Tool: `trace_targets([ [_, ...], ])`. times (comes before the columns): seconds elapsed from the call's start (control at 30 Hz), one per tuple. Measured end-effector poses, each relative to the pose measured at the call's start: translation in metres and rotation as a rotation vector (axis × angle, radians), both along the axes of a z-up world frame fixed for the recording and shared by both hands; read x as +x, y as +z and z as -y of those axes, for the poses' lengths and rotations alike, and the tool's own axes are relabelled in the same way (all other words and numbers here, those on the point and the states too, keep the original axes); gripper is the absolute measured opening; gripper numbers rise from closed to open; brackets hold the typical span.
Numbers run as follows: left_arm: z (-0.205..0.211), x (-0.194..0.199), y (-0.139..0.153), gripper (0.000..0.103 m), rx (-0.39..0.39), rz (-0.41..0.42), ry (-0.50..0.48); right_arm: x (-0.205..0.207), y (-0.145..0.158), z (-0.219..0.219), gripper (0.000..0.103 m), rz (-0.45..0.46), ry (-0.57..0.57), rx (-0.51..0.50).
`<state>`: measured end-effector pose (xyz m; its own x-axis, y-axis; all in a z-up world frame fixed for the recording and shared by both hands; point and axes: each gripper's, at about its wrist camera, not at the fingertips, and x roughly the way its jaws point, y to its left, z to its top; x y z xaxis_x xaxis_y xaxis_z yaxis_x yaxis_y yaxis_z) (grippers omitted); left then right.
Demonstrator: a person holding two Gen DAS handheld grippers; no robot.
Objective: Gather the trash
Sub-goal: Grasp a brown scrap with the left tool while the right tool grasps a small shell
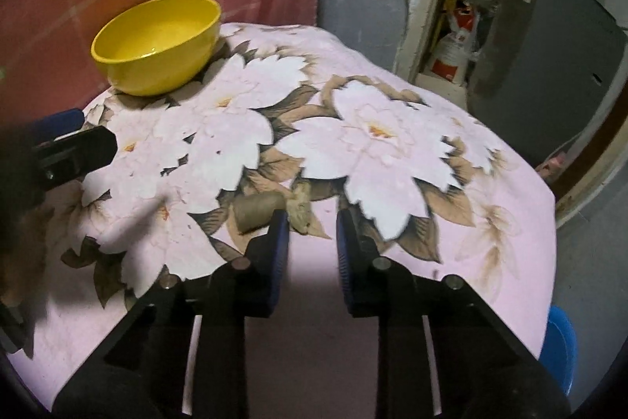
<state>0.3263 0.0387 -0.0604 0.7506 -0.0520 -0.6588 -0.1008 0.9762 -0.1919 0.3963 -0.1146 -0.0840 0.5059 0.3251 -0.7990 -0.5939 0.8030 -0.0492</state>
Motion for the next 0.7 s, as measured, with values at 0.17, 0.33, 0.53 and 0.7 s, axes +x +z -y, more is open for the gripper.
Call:
trace_targets([
  [0.17, 0.001, 0.003, -0.002, 0.097, -0.008, -0.013, -0.012, 0.003, -0.001, -0.003, 0.019, -0.015, 0.003, 0.004],
  [0.33, 0.01, 0.005, -0.002, 0.097, 0.004, -0.023, -0.051, 0.004, 0.0, 0.004, 0.018, -0.03, -0.004, 0.042],
  [0.53, 0.033, 0.012, -0.005, 0.097, 0.042, -0.043, -0.145, -0.003, 0.006, 0.022, 0.018, -0.015, -0.055, 0.088],
  [0.7, 0.054, 0.025, -0.012, 0.095, 0.074, -0.077, -0.241, -0.012, 0.011, 0.045, 0.018, -0.007, -0.118, 0.134],
])
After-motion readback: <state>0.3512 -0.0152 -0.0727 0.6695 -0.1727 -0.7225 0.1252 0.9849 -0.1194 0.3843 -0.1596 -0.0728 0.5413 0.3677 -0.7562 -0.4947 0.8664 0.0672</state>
